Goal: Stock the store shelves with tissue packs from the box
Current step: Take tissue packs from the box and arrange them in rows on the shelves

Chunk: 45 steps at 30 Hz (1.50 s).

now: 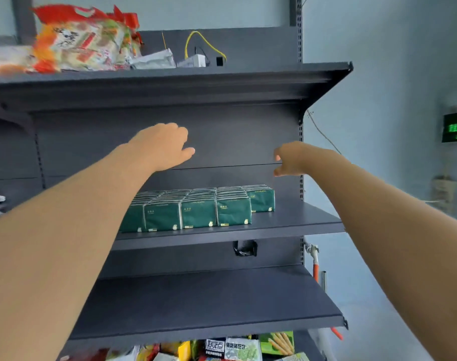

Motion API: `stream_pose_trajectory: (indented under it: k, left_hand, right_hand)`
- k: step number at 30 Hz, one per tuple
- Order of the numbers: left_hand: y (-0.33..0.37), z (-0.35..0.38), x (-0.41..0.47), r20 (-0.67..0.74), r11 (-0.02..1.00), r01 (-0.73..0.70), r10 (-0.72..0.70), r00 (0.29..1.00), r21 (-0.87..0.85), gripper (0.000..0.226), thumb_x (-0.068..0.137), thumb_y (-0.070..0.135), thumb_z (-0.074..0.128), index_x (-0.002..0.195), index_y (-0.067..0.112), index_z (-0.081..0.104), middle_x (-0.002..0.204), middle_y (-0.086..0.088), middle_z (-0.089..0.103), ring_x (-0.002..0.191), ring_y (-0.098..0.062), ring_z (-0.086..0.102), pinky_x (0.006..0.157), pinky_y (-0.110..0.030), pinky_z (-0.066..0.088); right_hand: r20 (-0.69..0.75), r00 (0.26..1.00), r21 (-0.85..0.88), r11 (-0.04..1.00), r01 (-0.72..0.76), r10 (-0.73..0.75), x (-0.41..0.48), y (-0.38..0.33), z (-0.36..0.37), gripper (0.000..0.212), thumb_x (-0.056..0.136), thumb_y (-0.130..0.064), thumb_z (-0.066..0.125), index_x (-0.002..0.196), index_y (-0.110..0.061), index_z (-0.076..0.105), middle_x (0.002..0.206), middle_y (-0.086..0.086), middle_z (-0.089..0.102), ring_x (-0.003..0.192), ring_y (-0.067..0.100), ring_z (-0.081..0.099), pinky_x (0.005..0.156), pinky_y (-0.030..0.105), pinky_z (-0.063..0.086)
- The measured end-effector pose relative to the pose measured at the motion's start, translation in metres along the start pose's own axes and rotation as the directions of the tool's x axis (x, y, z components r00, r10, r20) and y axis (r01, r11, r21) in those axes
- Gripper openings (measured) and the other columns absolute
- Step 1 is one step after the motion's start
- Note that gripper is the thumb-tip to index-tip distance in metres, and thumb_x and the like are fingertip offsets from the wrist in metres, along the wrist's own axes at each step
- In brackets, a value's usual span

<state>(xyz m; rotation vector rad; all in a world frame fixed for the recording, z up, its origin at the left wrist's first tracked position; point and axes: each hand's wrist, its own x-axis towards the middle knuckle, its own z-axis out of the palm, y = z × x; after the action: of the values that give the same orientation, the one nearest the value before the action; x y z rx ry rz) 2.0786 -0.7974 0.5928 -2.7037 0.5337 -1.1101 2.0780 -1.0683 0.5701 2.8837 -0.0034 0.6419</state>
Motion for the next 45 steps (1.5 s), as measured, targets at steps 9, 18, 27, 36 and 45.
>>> stream_pose_trajectory:
  k: [9,18,27,36,45]
  left_hand:
    - [-0.020,-0.104,-0.079,0.081,0.999,0.030,-0.032,0.996,0.019,0.049,0.097,0.045,0.041,0.127,0.008,0.048,0.124,-0.013,0.050,0.114,-0.031,0.048,0.088,-0.043,0.045]
    - [0.042,-0.182,-0.132,0.167,0.991,0.010,-0.032,0.985,0.131,0.049,0.097,0.047,0.037,0.129,0.011,0.047,0.124,-0.010,0.051,0.110,-0.028,0.052,0.085,-0.040,0.046]
    - [0.166,-0.216,-0.153,0.105,0.993,0.083,-0.091,0.990,0.079,0.040,0.099,0.040,0.037,0.124,0.011,0.047,0.120,-0.008,0.052,0.111,-0.026,0.047,0.078,-0.038,0.042]
    - [0.245,-0.155,-0.187,0.143,0.997,0.050,-0.058,0.988,0.054,0.036,0.100,0.037,0.037,0.116,0.008,0.049,0.113,-0.006,0.053,0.107,-0.024,0.048,0.073,-0.031,0.036]
    - [0.291,0.023,-0.196,0.392,0.996,-0.079,0.088,0.916,-0.039,0.036,0.099,0.036,0.039,0.120,0.007,0.048,0.121,-0.010,0.052,0.115,-0.027,0.047,0.081,-0.036,0.041]
  right_hand:
    - [-0.082,0.995,0.081,0.995,-0.059,0.065,-0.119,-0.021,-0.106,0.049,0.090,-0.033,0.059,0.131,-0.008,0.050,0.131,0.011,0.054,0.121,0.030,0.049,0.098,0.036,0.041]
    - [-0.148,0.988,0.137,0.990,-0.032,0.053,-0.202,0.019,-0.150,0.047,0.090,-0.033,0.059,0.130,-0.009,0.048,0.131,0.010,0.052,0.119,0.030,0.049,0.098,0.038,0.042]
    - [-0.256,0.966,0.094,0.995,0.039,-0.013,-0.278,0.087,-0.157,0.037,0.094,-0.028,0.052,0.124,-0.006,0.048,0.122,0.013,0.055,0.113,0.031,0.050,0.090,0.039,0.044]
    - [-0.146,0.988,0.121,0.991,0.063,-0.045,-0.303,0.124,-0.061,0.038,0.094,-0.027,0.050,0.126,-0.007,0.047,0.118,0.011,0.054,0.111,0.028,0.048,0.080,0.034,0.040]
    - [0.193,0.980,0.023,0.999,0.036,-0.040,-0.283,0.115,0.123,0.035,0.093,-0.022,0.049,0.125,-0.008,0.048,0.120,0.011,0.054,0.116,0.028,0.046,0.086,0.036,0.040]
